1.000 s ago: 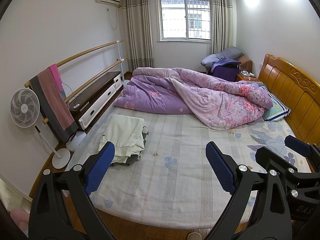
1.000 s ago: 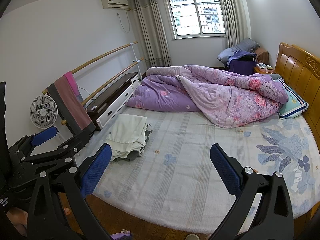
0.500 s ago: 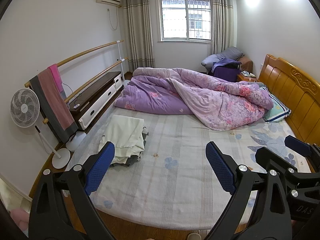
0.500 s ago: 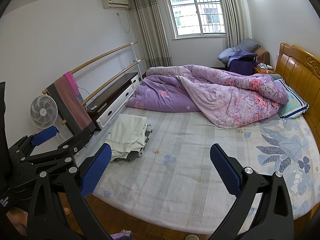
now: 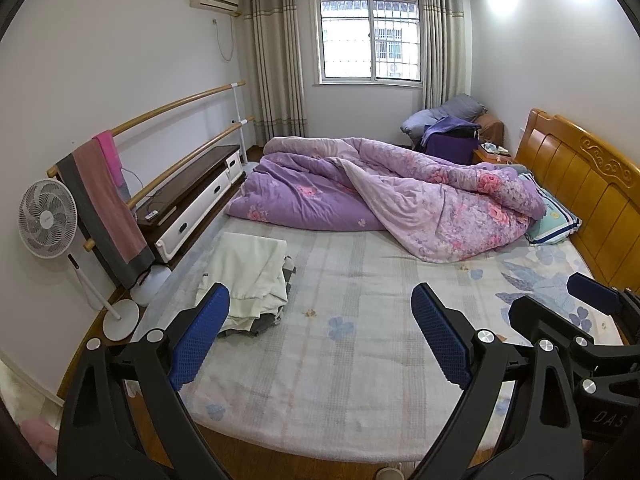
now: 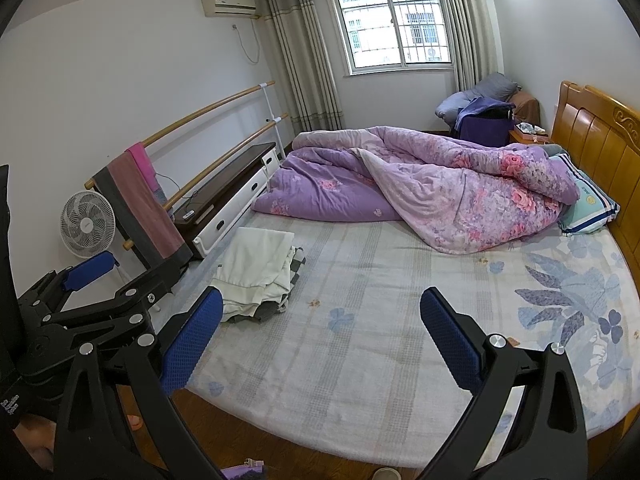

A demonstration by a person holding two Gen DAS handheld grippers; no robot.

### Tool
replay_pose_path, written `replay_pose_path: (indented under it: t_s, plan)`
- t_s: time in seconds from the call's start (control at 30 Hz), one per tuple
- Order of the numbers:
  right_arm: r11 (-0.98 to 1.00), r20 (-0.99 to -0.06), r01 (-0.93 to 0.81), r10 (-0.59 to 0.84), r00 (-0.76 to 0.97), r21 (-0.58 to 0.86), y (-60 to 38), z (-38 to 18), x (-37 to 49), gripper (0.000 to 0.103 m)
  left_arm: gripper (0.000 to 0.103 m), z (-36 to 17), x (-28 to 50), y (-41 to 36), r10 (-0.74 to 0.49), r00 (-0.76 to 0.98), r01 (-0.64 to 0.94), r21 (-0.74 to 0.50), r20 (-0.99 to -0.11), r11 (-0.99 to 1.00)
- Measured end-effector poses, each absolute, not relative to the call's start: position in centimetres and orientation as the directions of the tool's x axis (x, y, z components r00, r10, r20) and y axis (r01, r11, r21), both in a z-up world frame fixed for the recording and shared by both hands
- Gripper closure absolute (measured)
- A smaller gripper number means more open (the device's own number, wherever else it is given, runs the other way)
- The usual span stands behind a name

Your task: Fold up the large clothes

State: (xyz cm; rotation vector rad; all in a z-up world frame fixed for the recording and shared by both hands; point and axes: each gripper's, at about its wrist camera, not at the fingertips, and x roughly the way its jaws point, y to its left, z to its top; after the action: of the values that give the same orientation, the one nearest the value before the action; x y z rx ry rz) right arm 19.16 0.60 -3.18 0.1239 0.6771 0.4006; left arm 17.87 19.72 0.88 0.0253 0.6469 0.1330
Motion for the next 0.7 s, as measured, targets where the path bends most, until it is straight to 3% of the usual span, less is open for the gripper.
replay_pose_path:
  t_s: [0.7]
  plan:
    - [0.916, -0.594, -0.315, 0.401, 0.698, 0.248, 0.65, -3.69, 19.71, 0.008, 0.01, 0.49, 18.39, 19.78, 0.136, 0.787, -0.119, 0.068, -0.602, 0.991]
